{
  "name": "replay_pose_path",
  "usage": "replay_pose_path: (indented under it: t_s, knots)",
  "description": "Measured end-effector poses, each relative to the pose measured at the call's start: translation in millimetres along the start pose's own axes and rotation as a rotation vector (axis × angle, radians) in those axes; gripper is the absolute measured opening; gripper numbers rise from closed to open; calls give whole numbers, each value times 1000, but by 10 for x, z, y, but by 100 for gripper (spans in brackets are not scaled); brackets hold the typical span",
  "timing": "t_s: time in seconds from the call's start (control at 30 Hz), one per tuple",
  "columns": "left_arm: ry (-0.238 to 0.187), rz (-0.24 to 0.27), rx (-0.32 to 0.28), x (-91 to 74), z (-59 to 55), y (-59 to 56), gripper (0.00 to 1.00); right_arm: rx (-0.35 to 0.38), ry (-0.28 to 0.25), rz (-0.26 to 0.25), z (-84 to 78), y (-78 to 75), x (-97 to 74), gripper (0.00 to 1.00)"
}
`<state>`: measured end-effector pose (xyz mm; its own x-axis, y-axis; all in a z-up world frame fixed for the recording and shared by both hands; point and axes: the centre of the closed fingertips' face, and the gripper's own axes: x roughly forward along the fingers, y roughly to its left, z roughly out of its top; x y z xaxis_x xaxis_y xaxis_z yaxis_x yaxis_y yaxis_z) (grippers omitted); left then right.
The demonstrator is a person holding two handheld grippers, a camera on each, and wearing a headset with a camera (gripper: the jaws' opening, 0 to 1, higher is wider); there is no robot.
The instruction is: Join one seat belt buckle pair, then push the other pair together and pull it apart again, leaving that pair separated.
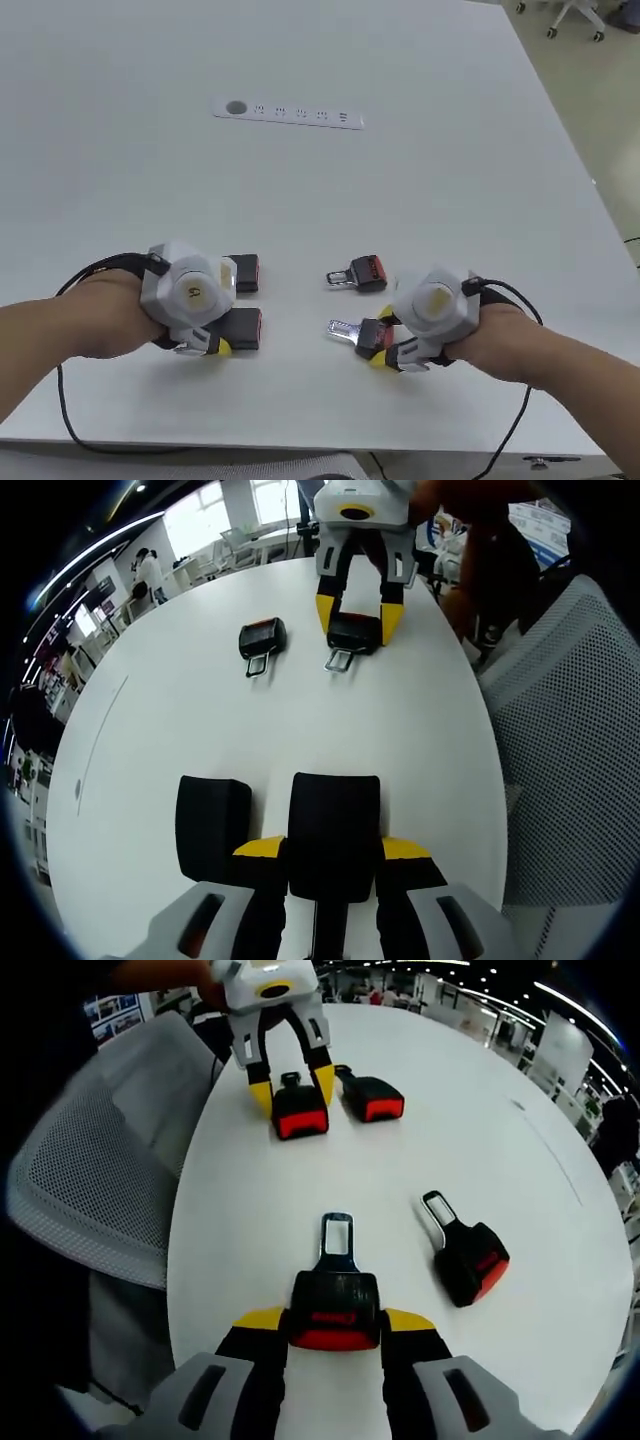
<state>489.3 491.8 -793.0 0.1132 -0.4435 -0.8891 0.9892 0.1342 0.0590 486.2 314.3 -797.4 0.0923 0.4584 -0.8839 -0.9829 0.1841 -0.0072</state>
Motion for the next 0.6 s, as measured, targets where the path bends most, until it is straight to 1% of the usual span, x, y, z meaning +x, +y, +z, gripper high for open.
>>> replay_pose_path:
  t_s: [0.03, 0.1, 0.23, 0.33, 0.47, 0.6]
  knots:
    - [3, -2, 5, 2, 1, -4, 34, -7, 7, 8, 6, 1, 5, 34]
    - [2, -8, 16, -3, 14, -22, 34, -48, 26, 31, 13, 3, 17, 34]
    - [1, -16, 14, -10, 28, -37, 34, -82, 43, 52, 14, -9, 28, 33]
    - [0, -19, 8, -27, 49, -59, 34, -91, 50, 55, 20, -18, 23, 32]
    - [-8, -18, 0, -15, 25, -42, 34, -93, 70, 46, 23, -42, 26, 32]
    - [-19, -19, -19, -19, 30, -49, 34, -91, 61, 30, 58, -66, 31, 32]
